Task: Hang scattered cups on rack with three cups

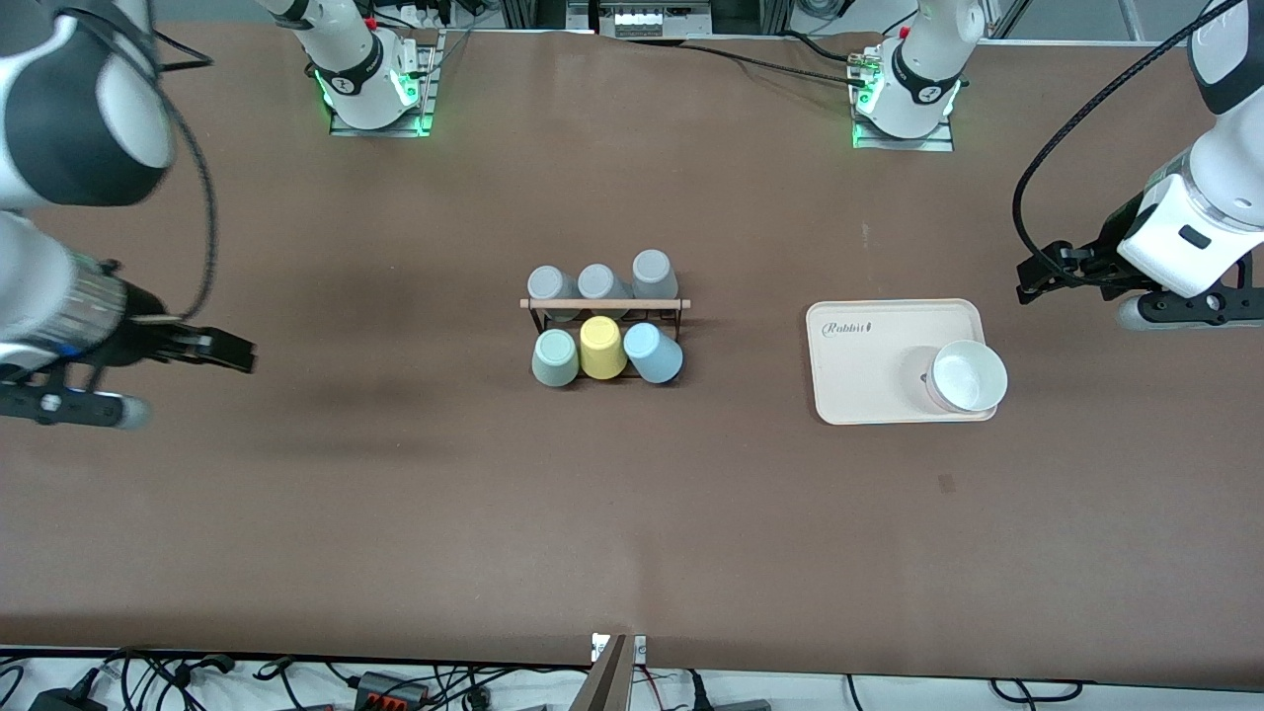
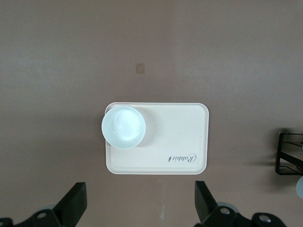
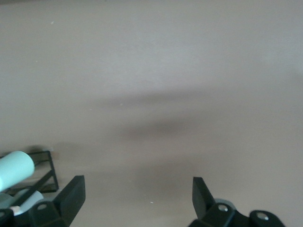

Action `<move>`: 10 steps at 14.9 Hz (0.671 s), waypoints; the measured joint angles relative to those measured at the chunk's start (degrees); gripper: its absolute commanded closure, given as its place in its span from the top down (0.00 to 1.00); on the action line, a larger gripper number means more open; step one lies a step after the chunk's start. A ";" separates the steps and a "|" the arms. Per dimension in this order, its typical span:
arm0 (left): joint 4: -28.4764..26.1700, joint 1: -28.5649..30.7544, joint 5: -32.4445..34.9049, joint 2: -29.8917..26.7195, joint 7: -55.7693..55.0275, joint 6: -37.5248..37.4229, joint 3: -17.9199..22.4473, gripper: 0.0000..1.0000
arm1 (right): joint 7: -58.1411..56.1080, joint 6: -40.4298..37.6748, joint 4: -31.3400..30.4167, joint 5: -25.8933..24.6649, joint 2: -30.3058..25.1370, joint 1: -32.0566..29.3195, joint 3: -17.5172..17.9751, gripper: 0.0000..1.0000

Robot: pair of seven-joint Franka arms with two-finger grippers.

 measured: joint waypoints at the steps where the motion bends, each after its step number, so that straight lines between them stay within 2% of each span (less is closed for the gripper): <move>1: 0.03 0.00 0.00 0.00 0.03 0.00 0.00 1.00 | -1.11 -0.02 -1.31 -0.06 -1.41 -1.04 0.01 1.00; 5: 0.18 0.00 0.00 -0.05 0.12 0.02 0.00 1.00 | -2.16 1.33 -9.43 -0.42 -8.66 -2.40 0.03 1.00; 10: 0.36 0.00 0.00 -0.05 0.20 0.02 0.00 1.00 | -2.16 7.65 -25.23 -0.48 -19.89 -2.40 0.38 1.00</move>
